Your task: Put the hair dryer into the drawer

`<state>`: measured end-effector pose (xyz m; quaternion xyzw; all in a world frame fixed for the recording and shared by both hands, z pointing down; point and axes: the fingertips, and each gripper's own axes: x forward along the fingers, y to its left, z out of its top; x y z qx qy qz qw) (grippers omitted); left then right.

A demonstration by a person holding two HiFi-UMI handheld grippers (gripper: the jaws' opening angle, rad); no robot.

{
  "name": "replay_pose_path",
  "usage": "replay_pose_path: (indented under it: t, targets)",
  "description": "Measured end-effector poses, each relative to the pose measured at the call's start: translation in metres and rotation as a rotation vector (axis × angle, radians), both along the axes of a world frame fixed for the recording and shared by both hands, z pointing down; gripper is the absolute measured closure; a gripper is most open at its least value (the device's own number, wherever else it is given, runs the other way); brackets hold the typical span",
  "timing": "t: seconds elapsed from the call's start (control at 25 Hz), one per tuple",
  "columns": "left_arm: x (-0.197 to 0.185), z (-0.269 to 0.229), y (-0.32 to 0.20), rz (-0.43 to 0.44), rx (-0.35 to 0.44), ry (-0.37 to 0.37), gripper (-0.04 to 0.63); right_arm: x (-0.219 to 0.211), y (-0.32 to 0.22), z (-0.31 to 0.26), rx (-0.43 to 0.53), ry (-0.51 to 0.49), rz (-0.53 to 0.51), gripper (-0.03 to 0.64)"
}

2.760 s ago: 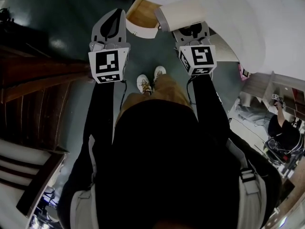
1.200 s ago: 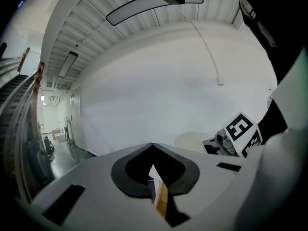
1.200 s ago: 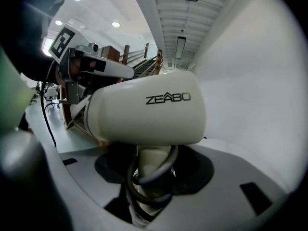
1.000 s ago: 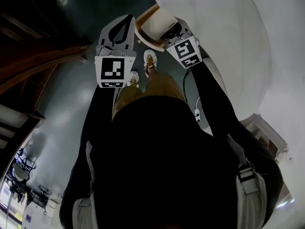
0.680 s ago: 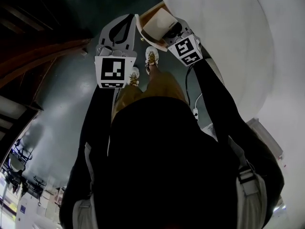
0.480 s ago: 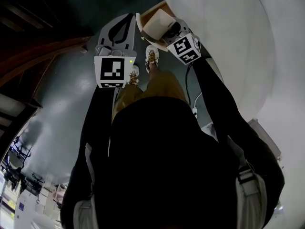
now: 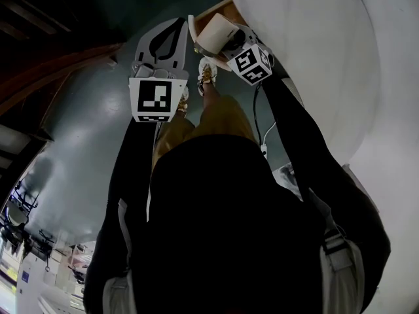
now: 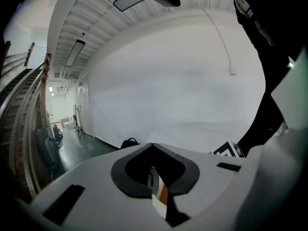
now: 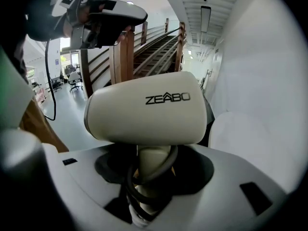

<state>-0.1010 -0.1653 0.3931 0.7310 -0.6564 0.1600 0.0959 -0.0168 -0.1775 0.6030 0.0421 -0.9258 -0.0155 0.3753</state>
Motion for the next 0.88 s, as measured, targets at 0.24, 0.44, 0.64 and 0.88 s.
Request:
replay_pose_path:
  t: [0.24, 0.44, 0.64, 0.88]
  targets:
    - [0.000, 0.002, 0.008, -0.017, -0.015, 0.005, 0.580, 0.000, 0.006, 0.018, -0.004, 0.045, -0.012, 0.380]
    - [-0.004, 0.006, 0.010, -0.032, -0.032, 0.010, 0.580, 0.002, 0.001, 0.035, -0.005, 0.085, -0.007, 0.380]
    - [-0.005, 0.016, 0.005, -0.040, -0.047, 0.015, 0.580, 0.006, -0.014, 0.061, 0.010, 0.138, 0.013, 0.380]
    - [-0.002, 0.018, 0.001, -0.055, -0.060, 0.034, 0.580, 0.014, -0.028, 0.067, 0.019, 0.176, 0.045, 0.380]
